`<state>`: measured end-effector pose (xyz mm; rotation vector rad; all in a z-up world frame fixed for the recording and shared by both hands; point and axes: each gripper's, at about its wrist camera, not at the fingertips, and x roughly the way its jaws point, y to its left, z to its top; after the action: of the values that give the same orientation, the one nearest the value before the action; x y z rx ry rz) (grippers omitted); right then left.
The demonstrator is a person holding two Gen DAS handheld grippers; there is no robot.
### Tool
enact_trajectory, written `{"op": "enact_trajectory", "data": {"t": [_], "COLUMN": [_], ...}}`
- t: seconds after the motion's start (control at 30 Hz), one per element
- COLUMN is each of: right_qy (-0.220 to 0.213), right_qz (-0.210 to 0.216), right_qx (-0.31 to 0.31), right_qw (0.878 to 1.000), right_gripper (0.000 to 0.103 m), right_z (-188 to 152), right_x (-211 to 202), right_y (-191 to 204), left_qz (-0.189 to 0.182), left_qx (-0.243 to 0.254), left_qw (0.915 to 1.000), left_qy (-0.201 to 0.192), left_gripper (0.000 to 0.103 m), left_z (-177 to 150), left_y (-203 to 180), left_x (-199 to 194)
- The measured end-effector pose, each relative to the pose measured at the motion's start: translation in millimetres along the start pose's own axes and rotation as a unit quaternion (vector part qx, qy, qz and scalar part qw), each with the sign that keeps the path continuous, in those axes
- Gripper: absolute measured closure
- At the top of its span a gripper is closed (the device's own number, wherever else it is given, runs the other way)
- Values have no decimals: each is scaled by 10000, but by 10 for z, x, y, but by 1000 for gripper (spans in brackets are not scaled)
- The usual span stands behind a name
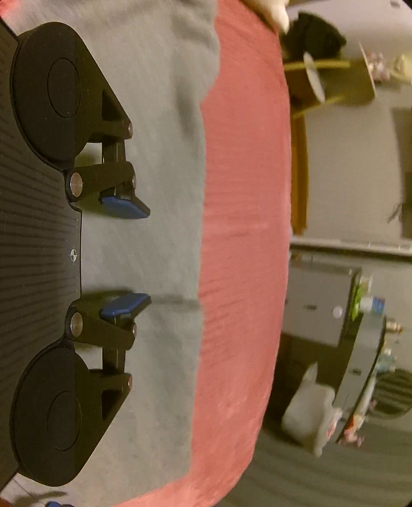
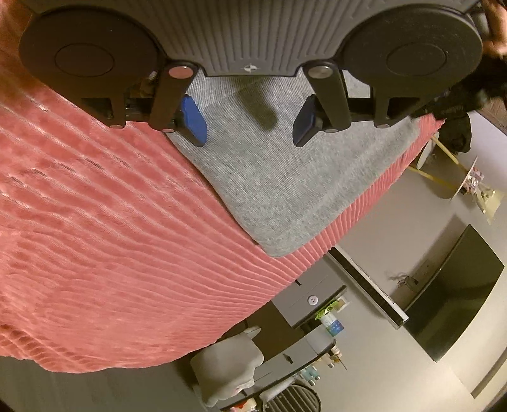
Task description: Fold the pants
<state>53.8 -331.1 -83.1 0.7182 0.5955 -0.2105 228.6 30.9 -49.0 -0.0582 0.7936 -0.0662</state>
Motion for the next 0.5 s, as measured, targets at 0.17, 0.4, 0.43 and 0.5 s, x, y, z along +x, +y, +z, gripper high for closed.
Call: {"op": "enact_trajectory", "data": {"t": [0.17,0.4,0.43,0.5], "right_qy": [21,68,67,58], "right_qz": [-70,-170,-187,-199], "right_qx": [-110,-295,-304,-282], "right_qw": [9999,9994,9993,9994], "right_gripper": [41,35,35,34], "right_z": [3,-7,-7,-7], "right_x": [4,5,-8,-30], "right_y": [45,119,122,118], "left_qz": [-223,-1409,-1294,-1000], "left_qx": [9,-926,-786,-127], "left_qw": [9997,9809,9824,9898], "left_qy": [-45,970,1097,1010], "left_gripper": [23,33,39,45], "left_z": [-244,-686,-728,-750], "left_y": [147,177,141,32], "left_x": [-405,-434,-393,-398]}}
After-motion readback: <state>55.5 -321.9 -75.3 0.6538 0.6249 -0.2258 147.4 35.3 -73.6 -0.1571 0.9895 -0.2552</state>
